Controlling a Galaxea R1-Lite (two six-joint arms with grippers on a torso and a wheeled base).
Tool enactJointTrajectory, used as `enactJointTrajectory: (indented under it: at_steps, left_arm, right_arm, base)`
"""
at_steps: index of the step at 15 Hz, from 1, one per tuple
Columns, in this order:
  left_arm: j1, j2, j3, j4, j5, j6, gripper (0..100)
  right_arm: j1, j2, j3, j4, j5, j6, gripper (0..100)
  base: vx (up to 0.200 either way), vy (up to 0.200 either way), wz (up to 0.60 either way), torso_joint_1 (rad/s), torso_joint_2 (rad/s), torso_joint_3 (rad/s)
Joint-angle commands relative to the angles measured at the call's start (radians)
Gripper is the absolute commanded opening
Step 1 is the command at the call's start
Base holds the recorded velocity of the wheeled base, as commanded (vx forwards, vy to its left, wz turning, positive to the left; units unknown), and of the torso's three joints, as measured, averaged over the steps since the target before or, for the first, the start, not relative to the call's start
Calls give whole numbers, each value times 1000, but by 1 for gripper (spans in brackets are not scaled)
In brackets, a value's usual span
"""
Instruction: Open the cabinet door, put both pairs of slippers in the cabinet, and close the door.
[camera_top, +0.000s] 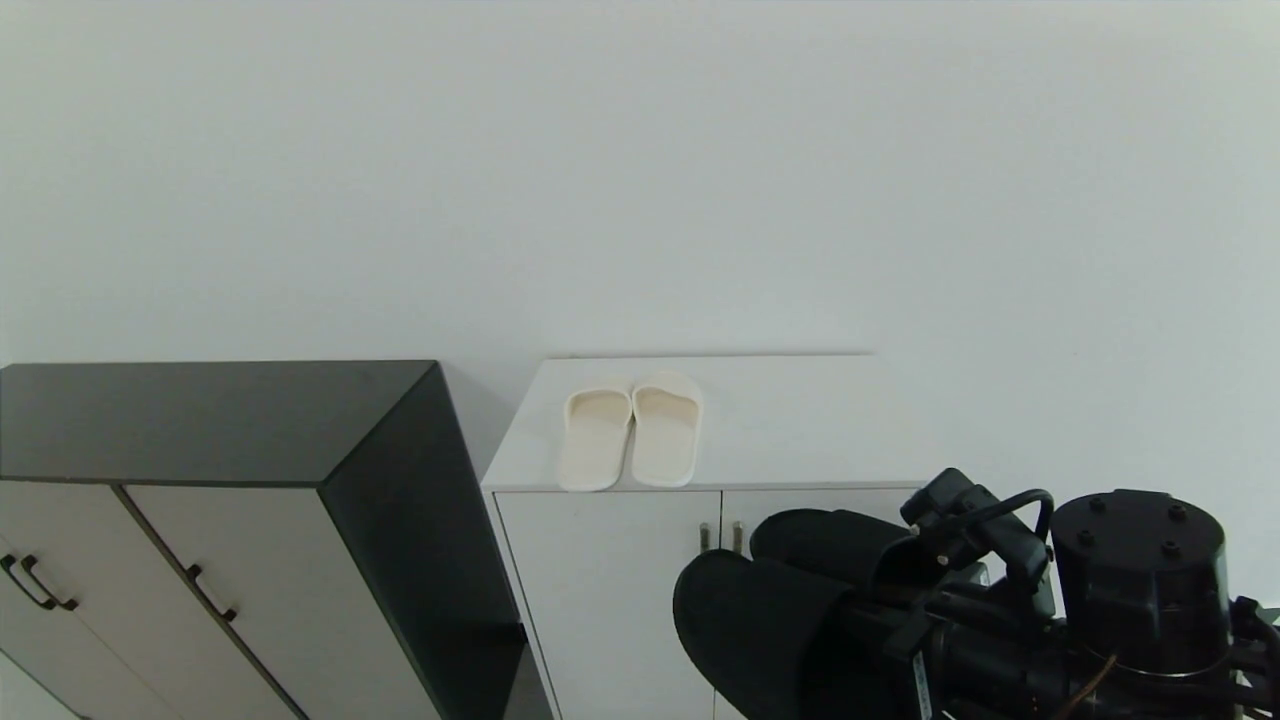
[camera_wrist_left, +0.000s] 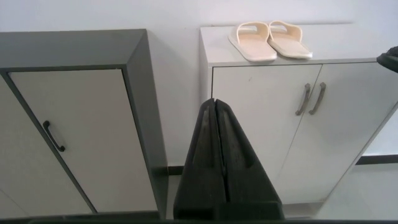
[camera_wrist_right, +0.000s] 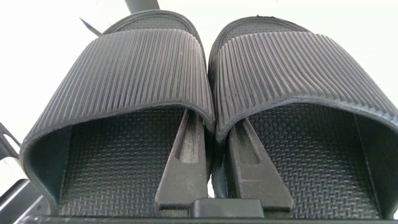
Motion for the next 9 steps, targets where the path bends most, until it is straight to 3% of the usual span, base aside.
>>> enactJointTrajectory:
  at_steps: [1, 3, 9]
  left_arm:
    - [-1, 1, 0, 0, -1, 1, 0]
    - [-1, 1, 0, 0, 0, -1, 0]
    - [-1, 1, 0, 0, 0, -2, 0]
  right_arm:
    - [0, -1, 0, 0, -2, -3, 0]
    - [0, -1, 5, 0, 1, -3, 0]
    - [6, 2, 7, 0, 1, -7, 0]
  base:
    - [0, 0, 0, 0, 0, 0]
    - [0, 0, 0, -33, 50, 38]
    - [0, 0, 0, -154, 340, 183]
